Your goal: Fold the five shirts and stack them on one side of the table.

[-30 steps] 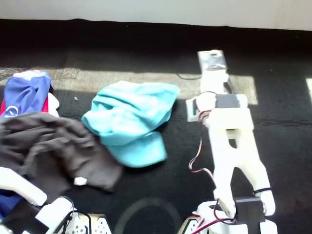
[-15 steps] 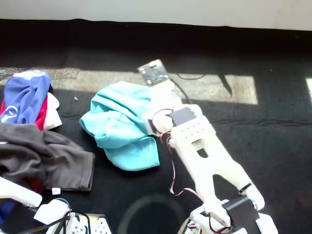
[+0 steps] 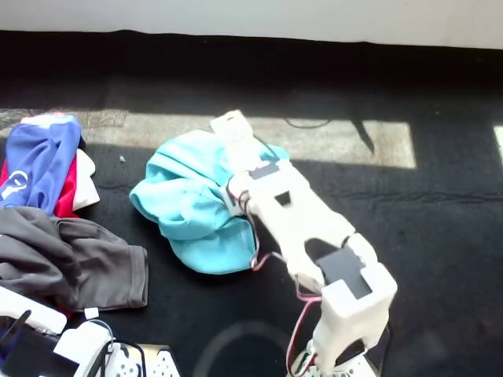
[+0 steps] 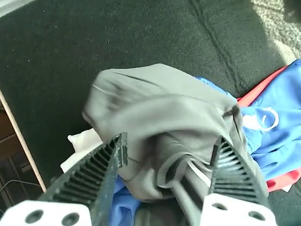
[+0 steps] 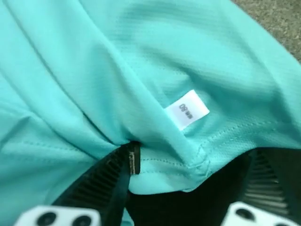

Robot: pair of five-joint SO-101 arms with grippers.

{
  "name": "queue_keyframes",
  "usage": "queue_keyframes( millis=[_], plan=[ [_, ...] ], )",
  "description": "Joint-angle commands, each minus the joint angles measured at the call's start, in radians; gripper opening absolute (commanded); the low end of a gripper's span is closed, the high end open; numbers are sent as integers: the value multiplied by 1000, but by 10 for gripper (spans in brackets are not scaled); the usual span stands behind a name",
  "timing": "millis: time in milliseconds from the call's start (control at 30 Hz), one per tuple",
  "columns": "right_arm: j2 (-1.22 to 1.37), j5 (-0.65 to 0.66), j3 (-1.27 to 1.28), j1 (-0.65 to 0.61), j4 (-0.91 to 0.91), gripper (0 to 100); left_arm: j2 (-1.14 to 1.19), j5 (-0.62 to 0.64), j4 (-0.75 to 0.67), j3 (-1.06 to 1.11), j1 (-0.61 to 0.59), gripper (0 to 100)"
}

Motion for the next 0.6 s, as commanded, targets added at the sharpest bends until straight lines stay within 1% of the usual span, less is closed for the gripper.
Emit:
queue_keyframes(
  millis=[0,33,67,100,133,167,333,400,467,567],
  plan=[
    [15,2,-148,87,91,3,-50,-3,-12,-19,13,276],
    [13,2,-173,111,114,7,-61,-3,-11,-25,31,272],
    [12,2,-199,139,142,38,-76,-3,5,-30,51,269],
    [12,2,-229,165,163,31,-96,-3,29,-38,81,269],
    [12,2,-266,193,183,7,-120,-3,66,-42,124,269],
    [12,2,-300,220,205,3,-142,-3,104,-45,177,269],
    [10,5,-519,358,371,6,-208,-3,265,-31,532,269],
    [10,23,-618,407,452,6,-197,-3,285,12,662,269],
    [10,72,-719,450,535,6,-171,-3,285,74,780,269],
    [10,135,-885,512,664,6,-96,-3,284,162,929,270]
  ],
)
